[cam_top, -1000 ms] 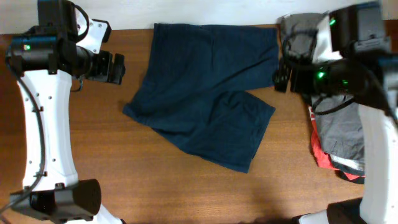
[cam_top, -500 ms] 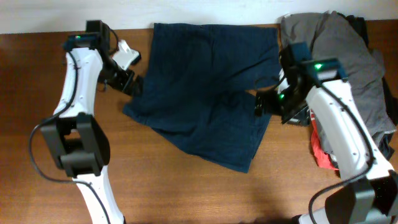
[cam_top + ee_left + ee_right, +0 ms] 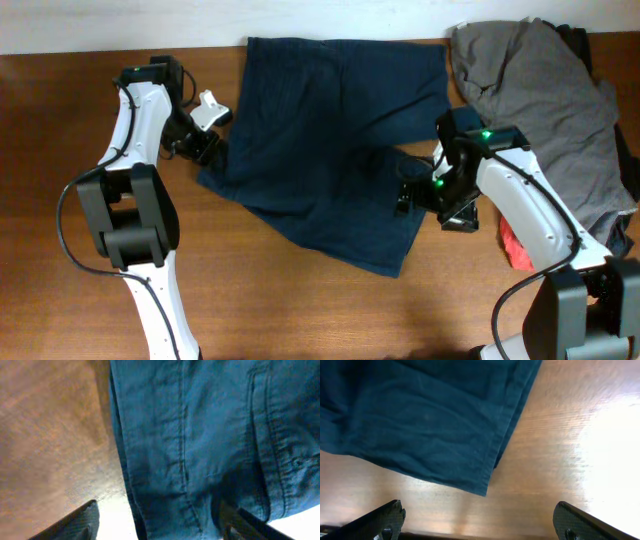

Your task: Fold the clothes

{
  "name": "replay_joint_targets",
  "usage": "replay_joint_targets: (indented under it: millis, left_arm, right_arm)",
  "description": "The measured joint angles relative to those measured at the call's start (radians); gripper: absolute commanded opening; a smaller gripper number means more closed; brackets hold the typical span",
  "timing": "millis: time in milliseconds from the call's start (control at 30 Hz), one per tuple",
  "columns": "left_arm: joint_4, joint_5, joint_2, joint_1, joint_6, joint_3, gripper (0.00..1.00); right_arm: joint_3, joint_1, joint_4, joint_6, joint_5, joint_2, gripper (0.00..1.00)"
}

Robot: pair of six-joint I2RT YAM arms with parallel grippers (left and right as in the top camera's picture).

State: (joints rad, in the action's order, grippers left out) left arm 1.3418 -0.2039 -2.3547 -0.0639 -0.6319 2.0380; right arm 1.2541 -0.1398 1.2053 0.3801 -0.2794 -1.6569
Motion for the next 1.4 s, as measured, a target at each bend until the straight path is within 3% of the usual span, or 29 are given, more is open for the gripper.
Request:
replay_joint_targets:
  millis: [33, 67, 100, 267, 467, 533, 567, 633, 667, 900, 1100, 1400]
  left_arm:
    - [0.013, -0.001, -0.003, -0.002, 0.000, 0.000, 0.42]
    - [0.029, -0.005, -0.006, -0.005, 0.000, 0.000, 0.33]
    - [0.051, -0.011, -0.006, -0.006, 0.000, 0.000, 0.31]
    - [0.098, -0.071, -0.006, -0.003, 0.004, 0.000, 0.32]
    - [0.077, -0.097, -0.006, 0.003, 0.009, -0.029, 0.52]
    - [0.071, -0.095, -0.006, 0.004, 0.015, -0.045, 0.54]
    - [0.069, -0.092, -0.006, 0.004, 0.016, -0.053, 0.46]
    - [0.068, -0.080, -0.007, 0.004, 0.020, -0.065, 0.09]
    - [0.067, -0.074, -0.008, 0.004, 0.032, -0.068, 0.01]
    - [0.018, -0.037, -0.008, 0.004, 0.186, -0.071, 0.01]
    - [0.004, -0.020, -0.008, 0.004, 0.361, -0.071, 0.01]
    - [-0.006, -0.016, -0.008, 0.004, 0.436, -0.071, 0.01]
  right_arm:
    - [-0.009, 0.000, 0.001, 0.005, -0.003, 0.000, 1.00]
    - [-0.014, 0.000, 0.002, 0.007, -0.007, 0.000, 1.00]
    - [-0.016, 0.000, 0.002, 0.009, -0.011, 0.000, 1.00]
    - [-0.016, 0.000, -0.002, 0.014, -0.034, 0.000, 1.00]
    - [-0.016, 0.000, 0.018, 0.031, -0.045, 0.000, 1.00]
    - [-0.016, 0.000, 0.026, 0.033, -0.048, 0.000, 1.00]
    - [-0.017, 0.000, 0.031, 0.035, -0.049, 0.000, 1.00]
    - [-0.016, -0.004, 0.037, 0.036, -0.056, 0.000, 1.00]
    - [-0.017, -0.006, 0.037, 0.037, -0.059, 0.000, 1.00]
    - [-0.019, -0.088, 0.020, 0.094, -0.058, 0.000, 1.00]
    - [-0.109, -0.117, -0.109, 0.188, 0.000, 0.001, 0.89]
    - [-0.272, -0.117, -0.393, 0.259, 0.027, 0.001, 0.73]
